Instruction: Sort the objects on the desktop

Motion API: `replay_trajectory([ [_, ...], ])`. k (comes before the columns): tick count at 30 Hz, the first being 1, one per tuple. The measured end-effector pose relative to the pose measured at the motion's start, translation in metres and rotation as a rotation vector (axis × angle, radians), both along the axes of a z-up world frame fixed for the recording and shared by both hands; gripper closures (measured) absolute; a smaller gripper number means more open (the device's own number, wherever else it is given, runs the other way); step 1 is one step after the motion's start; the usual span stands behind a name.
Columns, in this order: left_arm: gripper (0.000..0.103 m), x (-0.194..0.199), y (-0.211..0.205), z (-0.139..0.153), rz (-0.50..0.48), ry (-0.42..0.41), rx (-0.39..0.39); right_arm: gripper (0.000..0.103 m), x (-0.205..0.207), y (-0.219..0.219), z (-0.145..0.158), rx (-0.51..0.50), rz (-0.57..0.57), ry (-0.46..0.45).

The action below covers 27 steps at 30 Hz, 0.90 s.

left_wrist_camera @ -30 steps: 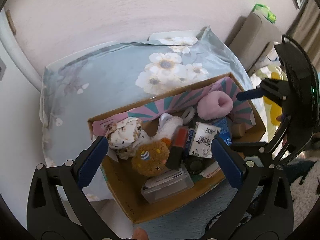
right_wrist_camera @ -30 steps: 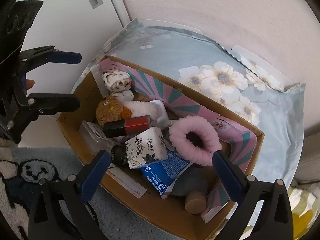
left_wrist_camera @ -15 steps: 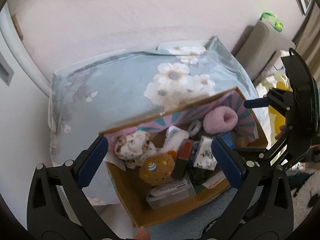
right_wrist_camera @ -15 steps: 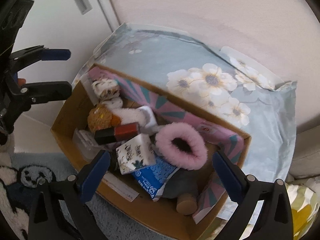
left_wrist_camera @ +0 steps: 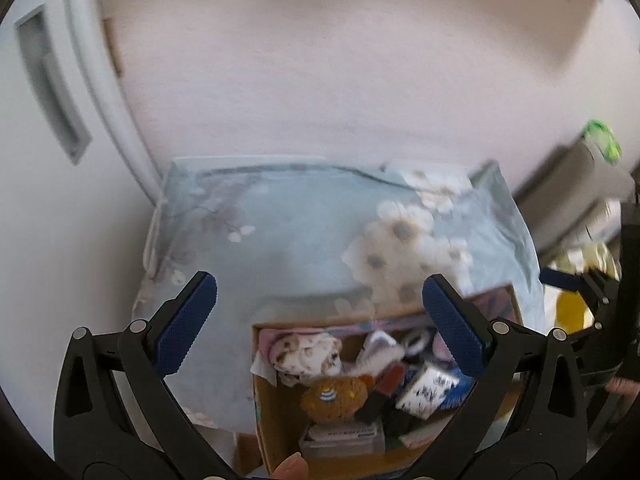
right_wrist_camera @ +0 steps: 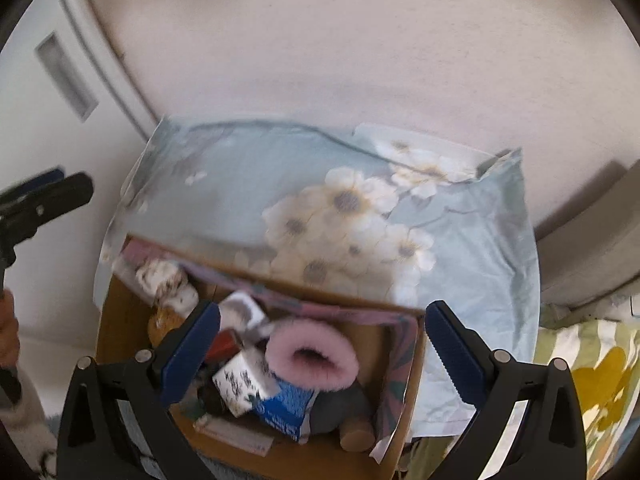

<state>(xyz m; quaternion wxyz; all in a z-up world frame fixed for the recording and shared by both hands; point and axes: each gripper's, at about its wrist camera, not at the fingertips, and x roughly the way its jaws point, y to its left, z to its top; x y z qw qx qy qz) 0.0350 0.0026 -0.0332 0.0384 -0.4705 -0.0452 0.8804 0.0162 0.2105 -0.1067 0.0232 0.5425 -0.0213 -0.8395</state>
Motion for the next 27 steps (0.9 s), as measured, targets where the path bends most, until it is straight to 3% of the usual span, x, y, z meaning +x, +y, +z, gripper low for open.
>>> replay_trajectory([
  [10,0.0,0.008,-0.017,-0.002,0.124,0.021,-0.008,0.001,-0.001,0.0,0.006,0.039,-0.124,0.06],
  [27,0.0,0.007,-0.008,-0.009,0.051,-0.01,-0.01,0.001,0.0,-0.006,0.006,0.056,-0.165,0.055],
])
